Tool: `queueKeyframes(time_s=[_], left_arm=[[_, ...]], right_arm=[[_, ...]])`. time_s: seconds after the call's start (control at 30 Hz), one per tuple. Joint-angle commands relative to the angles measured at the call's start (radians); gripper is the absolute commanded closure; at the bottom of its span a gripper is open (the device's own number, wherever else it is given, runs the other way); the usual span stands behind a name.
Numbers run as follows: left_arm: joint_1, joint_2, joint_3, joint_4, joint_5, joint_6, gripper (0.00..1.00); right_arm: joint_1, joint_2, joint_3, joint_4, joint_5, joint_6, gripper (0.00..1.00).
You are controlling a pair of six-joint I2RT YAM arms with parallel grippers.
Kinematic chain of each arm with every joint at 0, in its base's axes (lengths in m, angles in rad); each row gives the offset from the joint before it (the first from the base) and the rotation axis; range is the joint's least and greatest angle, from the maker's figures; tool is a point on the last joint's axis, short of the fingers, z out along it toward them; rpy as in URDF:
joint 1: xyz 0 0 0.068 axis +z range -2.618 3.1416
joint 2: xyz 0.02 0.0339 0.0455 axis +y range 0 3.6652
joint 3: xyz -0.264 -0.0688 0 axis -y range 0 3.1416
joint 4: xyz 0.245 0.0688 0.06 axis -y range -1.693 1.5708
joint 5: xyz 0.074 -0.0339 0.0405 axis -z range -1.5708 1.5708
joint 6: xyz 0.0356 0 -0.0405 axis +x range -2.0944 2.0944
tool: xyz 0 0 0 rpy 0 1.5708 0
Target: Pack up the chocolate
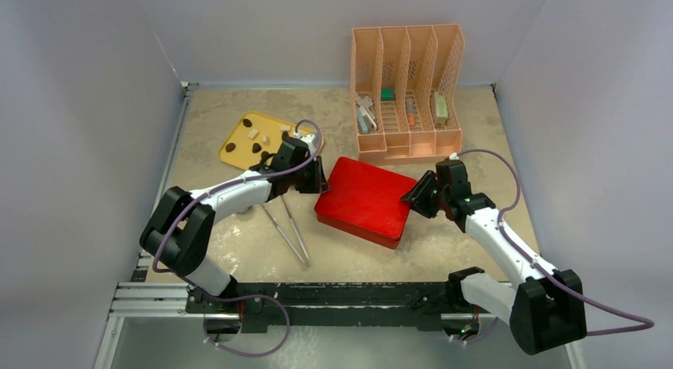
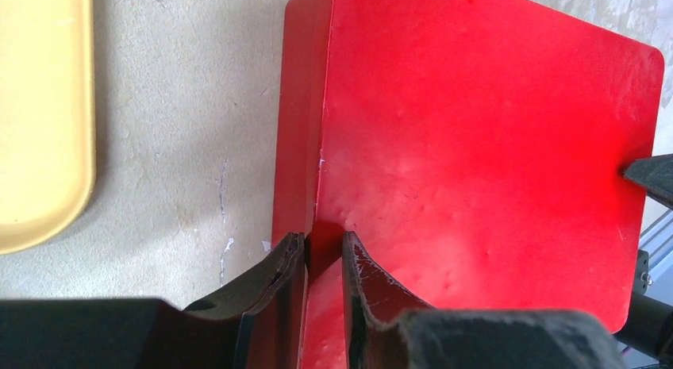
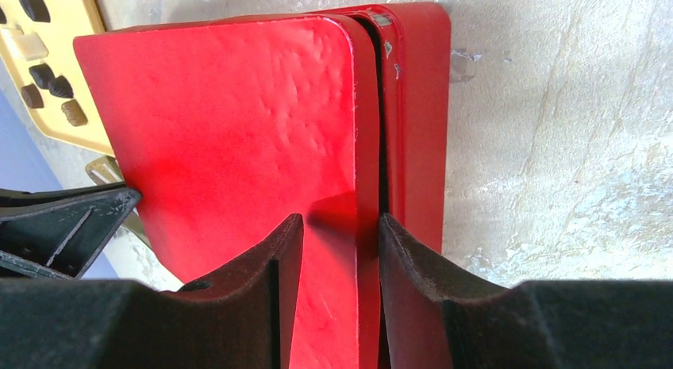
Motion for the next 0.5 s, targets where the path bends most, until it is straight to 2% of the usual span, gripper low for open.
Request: queueKeyframes(time_s=[0.0, 0.23, 0.47], left_arm=[[-0.043, 0.021, 0.033, 0.044, 0.076, -0.001, 0.8], [-0.064, 0.025, 0.037, 0.039, 0.075, 0.013, 0.73], [-0.074, 0.031, 0.045, 0.032, 0.058, 0.016, 0.69]], right_arm=[[0.009, -0.023, 0.006, 0.005, 0.012, -0.002, 0.57], [0.01, -0.041, 0.013, -0.042, 0.11, -0.01, 0.5], [0.01, -0.038, 0.015, -0.062, 0.111, -0.021, 0.41]])
